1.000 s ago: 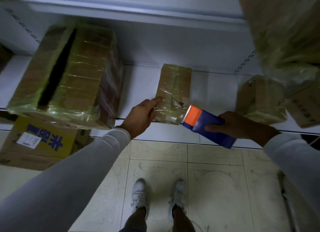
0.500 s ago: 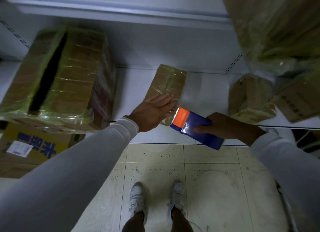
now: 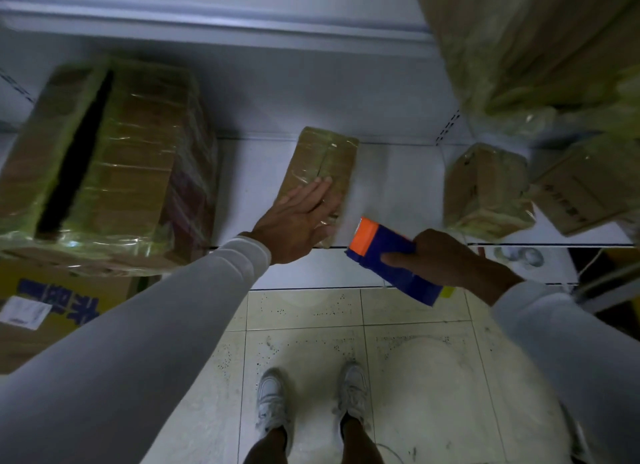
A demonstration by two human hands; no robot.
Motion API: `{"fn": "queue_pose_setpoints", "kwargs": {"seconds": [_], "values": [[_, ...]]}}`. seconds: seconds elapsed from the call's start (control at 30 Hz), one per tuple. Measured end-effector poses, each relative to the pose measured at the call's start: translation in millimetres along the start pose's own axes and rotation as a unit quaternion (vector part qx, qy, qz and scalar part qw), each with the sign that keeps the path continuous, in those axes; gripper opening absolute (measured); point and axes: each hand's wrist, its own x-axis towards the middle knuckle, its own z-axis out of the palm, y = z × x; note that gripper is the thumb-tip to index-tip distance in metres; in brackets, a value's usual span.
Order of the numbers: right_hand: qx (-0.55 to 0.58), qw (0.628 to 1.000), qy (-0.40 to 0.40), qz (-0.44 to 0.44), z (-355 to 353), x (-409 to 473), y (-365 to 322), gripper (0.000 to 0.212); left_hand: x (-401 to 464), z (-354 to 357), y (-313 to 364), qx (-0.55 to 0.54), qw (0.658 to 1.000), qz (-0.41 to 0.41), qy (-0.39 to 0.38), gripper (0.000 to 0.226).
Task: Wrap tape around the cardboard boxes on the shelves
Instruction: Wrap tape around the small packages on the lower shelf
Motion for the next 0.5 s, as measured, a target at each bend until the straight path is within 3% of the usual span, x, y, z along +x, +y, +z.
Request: {"fn": "queue_pose_setpoints", "kwargs": {"seconds": [0.13,0.27,0.37,0.5], "values": [[-0.043,0.999,0.027,0.01,13.3,16.7,-23.0,0.049,5.9,-2.2,3.1,-0.021,0.999,-0.024,-0.021,0.068],[-0.187,0.981,0.045,0.039,17.9,16.7,-15.3,0.046,4.1,-5.6,0.9,-0.023,0.999,-0.022,-0.021,0.065],[-0.139,0.987,0.024,0.073,32.5,5.4,13.4,0.046,4.1,-3.9,7.3,-0.031,0.999,-0.044,-0.005,0.072],[-0.045,0.996,0.032,0.067,46.1,-10.1,20.4,0.049,13.6,3.2,32.7,0.001,0.986,-0.157,0.054,0.078]]}}
